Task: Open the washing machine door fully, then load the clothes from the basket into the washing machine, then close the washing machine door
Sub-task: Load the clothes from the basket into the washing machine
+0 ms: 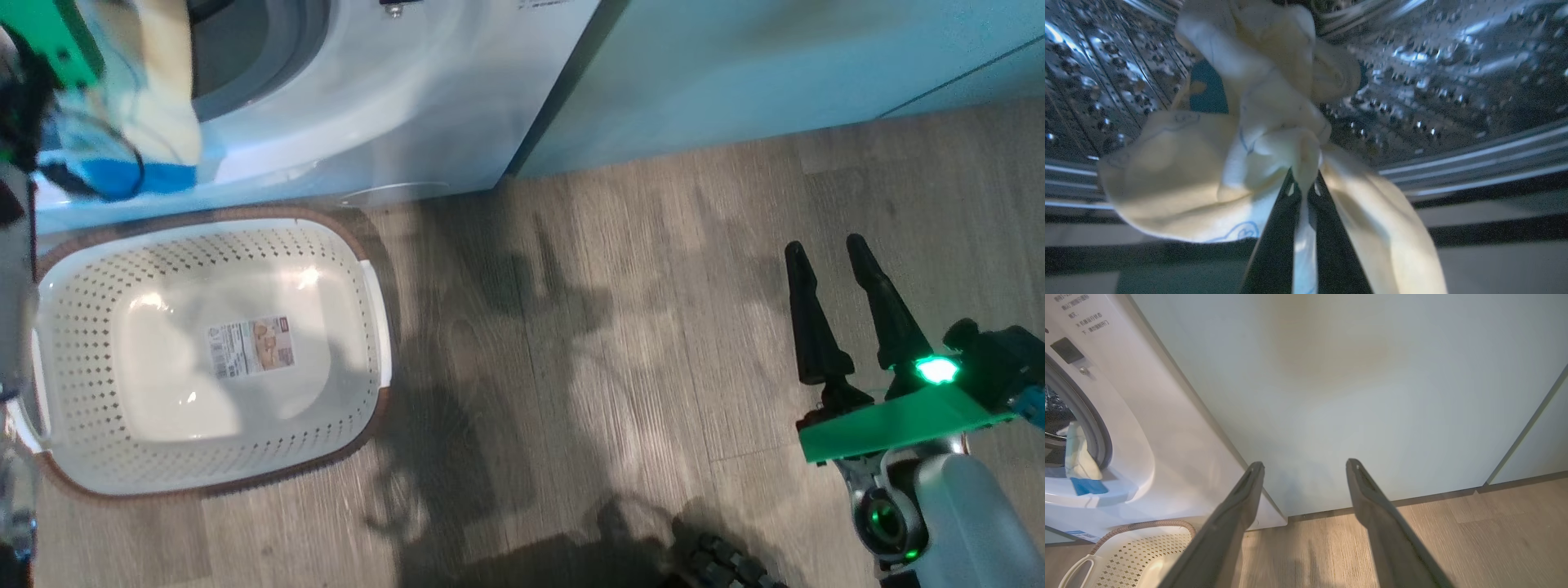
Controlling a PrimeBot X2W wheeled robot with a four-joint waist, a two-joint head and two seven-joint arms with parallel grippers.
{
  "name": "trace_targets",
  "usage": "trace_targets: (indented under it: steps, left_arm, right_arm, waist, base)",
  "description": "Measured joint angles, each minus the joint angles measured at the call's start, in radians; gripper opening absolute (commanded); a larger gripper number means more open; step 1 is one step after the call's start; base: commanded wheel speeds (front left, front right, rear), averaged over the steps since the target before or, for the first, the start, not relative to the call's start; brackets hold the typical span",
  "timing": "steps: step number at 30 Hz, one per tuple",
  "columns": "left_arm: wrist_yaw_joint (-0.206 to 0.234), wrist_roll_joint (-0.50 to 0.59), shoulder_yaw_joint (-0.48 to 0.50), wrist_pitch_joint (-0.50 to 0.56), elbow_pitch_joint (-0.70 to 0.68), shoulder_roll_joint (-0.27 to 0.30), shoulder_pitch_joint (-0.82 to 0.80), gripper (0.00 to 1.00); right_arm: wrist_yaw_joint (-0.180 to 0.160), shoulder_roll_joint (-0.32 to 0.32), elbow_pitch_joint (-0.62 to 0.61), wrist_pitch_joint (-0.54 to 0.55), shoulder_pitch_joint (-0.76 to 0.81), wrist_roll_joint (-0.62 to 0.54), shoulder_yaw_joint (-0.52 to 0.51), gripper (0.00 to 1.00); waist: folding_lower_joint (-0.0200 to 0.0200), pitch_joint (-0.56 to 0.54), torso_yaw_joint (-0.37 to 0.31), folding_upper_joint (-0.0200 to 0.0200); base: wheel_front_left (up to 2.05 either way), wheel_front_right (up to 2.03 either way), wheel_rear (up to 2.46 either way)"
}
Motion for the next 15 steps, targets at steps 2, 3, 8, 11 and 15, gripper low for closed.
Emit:
trace_targets:
  steps: [2, 3, 8, 11, 15]
  left_arm:
    - [0.001, -0.01, 0.004, -0.05, -0.004, -0.004, -0.038, 0.0]
    - [0.001, -0.01, 0.007, -0.074, -0.003, -0.005, -0.06, 0.0]
    - [0.004, -0.013, 0.029, -0.165, 0.02, -0.004, -0.145, 0.0]
    - [0.003, -0.021, 0.033, -0.225, 0.053, -0.004, -0.204, 0.0]
    - [-0.005, -0.017, 0.028, -0.311, 0.101, 0.002, -0.277, 0.0]
  right_arm:
    - [0.0, 0.0, -0.002, 0.0, -0.001, 0.0, 0.002, 1.0]
    - [0.0, 0.0, -0.002, 0.0, -0.004, 0.0, 0.006, 1.0]
    - [0.0, 0.0, -0.007, 0.0, -0.032, 0.0, 0.012, 1.0]
    - [0.0, 0.001, -0.01, 0.0, -0.042, 0.0, 0.014, 1.0]
    - [0.0, 0.001, -0.011, 0.0, -0.043, 0.008, 0.02, 1.0]
  waist:
    - [0.0, 0.012, 0.001, 0.0]
    - [0.0001, 0.019, 0.001, 0.0]
    - [0.0001, 0.046, -0.004, 0.0]
    - [0.0001, 0.066, -0.01, 0.0]
    - [0.0001, 0.095, -0.018, 0.0]
  base:
    - [0.0, 0.0, 0.0]
    - [0.0, 0.0, 0.0]
    - [0.0, 0.0, 0.0]
    - [0.0, 0.0, 0.0]
    - [0.0, 0.0, 0.0]
